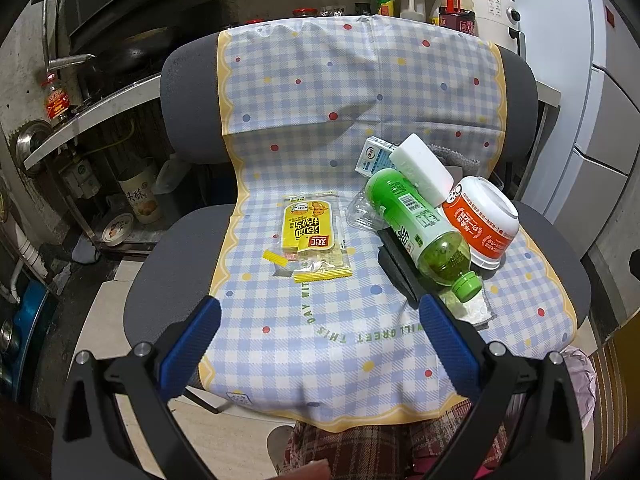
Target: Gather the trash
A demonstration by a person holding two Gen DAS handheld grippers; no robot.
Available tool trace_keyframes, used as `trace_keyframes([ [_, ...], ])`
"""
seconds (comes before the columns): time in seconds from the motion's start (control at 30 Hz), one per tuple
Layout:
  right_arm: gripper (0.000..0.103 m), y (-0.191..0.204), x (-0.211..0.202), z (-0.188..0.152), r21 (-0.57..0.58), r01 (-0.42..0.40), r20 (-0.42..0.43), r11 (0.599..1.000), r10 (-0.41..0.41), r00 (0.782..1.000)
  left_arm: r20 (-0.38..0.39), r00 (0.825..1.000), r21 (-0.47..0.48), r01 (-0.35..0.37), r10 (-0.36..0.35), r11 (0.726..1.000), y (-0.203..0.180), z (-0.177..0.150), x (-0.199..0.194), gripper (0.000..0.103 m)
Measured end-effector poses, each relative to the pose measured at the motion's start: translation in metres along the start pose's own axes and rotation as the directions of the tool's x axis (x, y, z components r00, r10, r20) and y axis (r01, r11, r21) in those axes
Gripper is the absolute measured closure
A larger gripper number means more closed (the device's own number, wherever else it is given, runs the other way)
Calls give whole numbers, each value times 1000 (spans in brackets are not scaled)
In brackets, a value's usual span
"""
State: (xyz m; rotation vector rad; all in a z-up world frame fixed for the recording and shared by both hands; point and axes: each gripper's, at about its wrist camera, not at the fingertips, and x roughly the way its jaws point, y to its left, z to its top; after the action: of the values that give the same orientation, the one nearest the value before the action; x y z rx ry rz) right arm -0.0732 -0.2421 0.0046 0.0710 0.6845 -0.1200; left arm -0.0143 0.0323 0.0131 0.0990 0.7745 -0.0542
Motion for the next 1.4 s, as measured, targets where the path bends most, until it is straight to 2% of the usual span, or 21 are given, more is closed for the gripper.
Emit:
trace_keyframes([
  [1.4,7,0,-2,-2,1,-1,6,1000,1,1000,6,1000,-1,-1,1,1000,5,1,-3,6],
])
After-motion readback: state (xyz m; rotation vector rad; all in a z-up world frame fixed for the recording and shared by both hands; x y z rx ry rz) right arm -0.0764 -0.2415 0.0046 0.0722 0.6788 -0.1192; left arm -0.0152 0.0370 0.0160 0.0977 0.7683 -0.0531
